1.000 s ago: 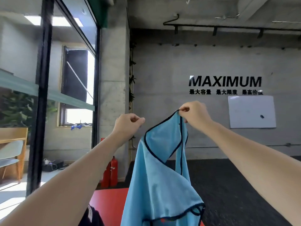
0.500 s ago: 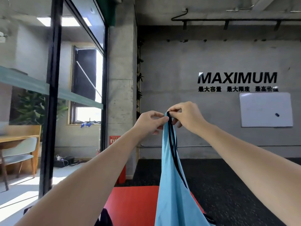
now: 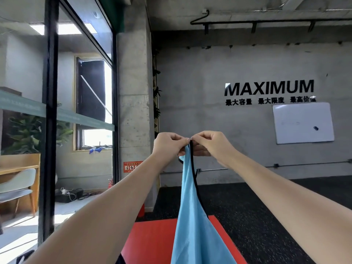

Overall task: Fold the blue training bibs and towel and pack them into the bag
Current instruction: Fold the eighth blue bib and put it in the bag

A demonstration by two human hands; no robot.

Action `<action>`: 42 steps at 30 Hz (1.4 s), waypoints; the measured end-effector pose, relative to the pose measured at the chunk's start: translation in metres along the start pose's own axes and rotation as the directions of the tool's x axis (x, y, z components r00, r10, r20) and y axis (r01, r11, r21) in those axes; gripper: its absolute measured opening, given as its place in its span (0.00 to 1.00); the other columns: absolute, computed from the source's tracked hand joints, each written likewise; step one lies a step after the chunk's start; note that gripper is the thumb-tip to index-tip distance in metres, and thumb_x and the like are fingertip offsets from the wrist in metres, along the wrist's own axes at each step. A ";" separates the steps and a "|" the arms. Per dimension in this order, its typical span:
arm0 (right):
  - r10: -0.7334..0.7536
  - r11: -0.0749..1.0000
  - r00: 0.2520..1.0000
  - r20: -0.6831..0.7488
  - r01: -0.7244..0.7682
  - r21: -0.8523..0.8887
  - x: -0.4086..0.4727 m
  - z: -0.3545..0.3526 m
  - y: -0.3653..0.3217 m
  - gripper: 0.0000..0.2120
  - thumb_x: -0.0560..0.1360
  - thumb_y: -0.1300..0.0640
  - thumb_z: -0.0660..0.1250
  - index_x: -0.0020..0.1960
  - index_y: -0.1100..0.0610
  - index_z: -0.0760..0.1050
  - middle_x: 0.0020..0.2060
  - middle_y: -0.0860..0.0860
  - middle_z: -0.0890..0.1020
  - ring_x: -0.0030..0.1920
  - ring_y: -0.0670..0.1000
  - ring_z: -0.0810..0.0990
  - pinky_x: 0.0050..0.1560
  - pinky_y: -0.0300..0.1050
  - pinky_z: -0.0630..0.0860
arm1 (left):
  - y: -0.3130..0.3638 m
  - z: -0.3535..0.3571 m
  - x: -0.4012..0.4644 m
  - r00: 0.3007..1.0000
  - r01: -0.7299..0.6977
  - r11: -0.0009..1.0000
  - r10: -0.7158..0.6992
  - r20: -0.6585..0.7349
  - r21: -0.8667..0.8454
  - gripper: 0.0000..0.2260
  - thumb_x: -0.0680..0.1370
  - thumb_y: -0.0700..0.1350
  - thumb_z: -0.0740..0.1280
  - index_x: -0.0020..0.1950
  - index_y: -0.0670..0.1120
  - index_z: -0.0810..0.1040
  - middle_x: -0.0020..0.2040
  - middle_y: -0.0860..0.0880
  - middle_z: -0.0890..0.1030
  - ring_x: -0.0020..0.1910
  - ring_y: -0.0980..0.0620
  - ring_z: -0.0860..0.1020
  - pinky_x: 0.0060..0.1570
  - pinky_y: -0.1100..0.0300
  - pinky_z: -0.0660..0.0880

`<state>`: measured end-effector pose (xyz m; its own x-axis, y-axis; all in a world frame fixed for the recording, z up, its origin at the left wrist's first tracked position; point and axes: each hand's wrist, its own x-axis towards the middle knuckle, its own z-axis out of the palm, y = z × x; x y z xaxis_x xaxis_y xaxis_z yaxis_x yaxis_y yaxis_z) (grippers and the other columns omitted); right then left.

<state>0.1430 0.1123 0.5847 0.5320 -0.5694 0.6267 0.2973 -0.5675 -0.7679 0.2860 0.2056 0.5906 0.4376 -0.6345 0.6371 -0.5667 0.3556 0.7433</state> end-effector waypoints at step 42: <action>0.261 0.925 0.945 0.198 -0.187 -0.330 -0.023 -0.046 0.046 0.17 0.68 0.45 0.80 0.46 0.58 0.84 0.42 0.52 0.86 0.40 0.47 0.82 0.41 0.39 0.76 | -0.070 -0.103 0.023 0.933 0.025 0.999 -0.008 -0.360 0.042 0.06 0.76 0.40 0.73 0.40 0.41 0.86 0.38 0.44 0.86 0.42 0.48 0.85 0.45 0.60 0.81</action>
<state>0.1083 0.0719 0.5413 0.7373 -0.5683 0.3654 -0.0856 -0.6150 -0.7838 0.4078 0.2362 0.5740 0.6643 -0.3473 0.6619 -0.5846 0.3103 0.7496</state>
